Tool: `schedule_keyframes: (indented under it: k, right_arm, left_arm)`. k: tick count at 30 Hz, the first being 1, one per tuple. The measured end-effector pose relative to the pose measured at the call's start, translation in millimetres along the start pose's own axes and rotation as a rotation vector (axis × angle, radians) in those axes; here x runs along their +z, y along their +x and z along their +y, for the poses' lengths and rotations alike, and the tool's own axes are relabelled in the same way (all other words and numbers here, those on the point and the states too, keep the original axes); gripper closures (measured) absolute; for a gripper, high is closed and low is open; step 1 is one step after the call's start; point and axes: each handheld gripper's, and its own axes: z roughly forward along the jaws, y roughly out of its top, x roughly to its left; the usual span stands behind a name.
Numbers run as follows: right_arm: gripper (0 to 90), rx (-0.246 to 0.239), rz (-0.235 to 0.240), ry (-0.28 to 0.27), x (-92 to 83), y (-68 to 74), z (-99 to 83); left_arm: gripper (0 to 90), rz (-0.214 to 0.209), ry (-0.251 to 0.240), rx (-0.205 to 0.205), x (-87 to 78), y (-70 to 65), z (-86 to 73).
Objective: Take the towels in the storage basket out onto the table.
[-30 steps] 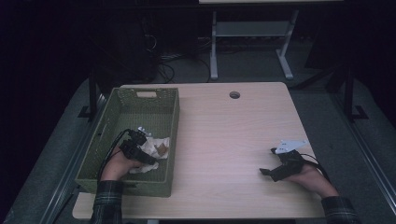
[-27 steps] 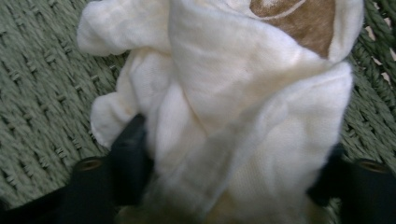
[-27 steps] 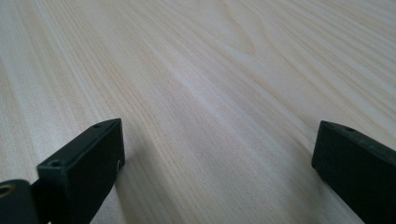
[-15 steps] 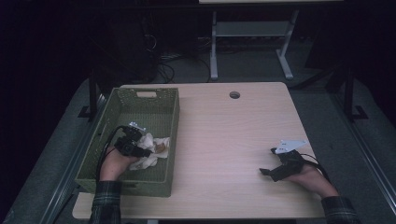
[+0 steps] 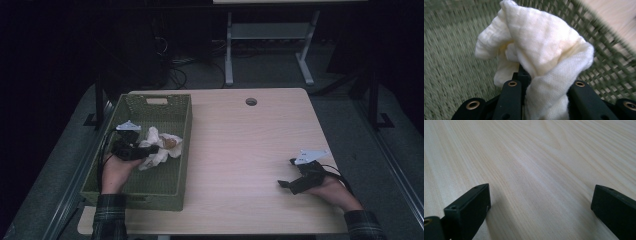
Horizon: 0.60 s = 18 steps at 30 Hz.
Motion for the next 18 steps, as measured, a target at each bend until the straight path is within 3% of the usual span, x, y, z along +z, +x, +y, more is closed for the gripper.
schedule_keyframes:
  k: [10, 18]
  right_arm:
    - [2.0, 0.0, 0.0, 0.0, 0.0, 0.0, 0.0]
    - [2.0, 0.0, -0.001, 0.0, 0.0, 0.1, 0.0]
  left_arm:
    - [72.0, -0.029, -0.168, -0.006, -28.4, -6.7, 14.5]
    - [71.9, -0.054, -0.222, 0.014, -37.0, -17.5, 26.1]
